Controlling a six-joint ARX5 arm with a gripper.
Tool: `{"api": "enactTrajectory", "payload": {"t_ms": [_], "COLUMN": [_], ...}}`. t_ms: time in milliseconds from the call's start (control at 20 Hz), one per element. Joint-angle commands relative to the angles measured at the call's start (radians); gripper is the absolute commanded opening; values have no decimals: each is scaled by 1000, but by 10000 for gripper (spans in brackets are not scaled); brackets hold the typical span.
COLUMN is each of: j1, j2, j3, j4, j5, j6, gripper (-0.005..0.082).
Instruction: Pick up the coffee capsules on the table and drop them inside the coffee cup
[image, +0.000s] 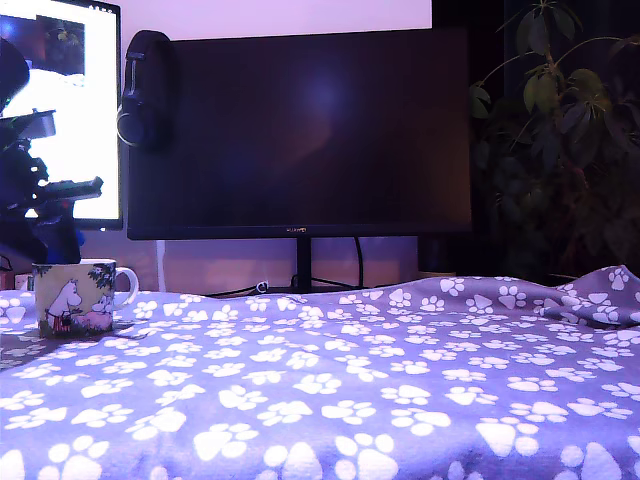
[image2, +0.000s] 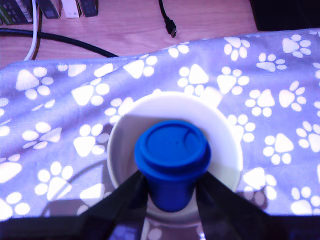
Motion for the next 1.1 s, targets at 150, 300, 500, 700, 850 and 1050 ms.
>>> {"api": "enactTrajectory", "payload": {"t_ms": [150, 300, 500, 700, 850, 1050], "j1": [5, 5, 5, 5, 5, 5], "j2": [10, 10, 10, 10, 10, 10], "j3": [11, 11, 11, 11, 11, 11], "j4": [-10, -15, -21, -21, -21, -19], "j5": [4, 4, 3, 4, 4, 4], "j6": [-8, -9, -9, -8, -8, -4], "gripper": [96, 98, 335, 600, 600, 599]}}
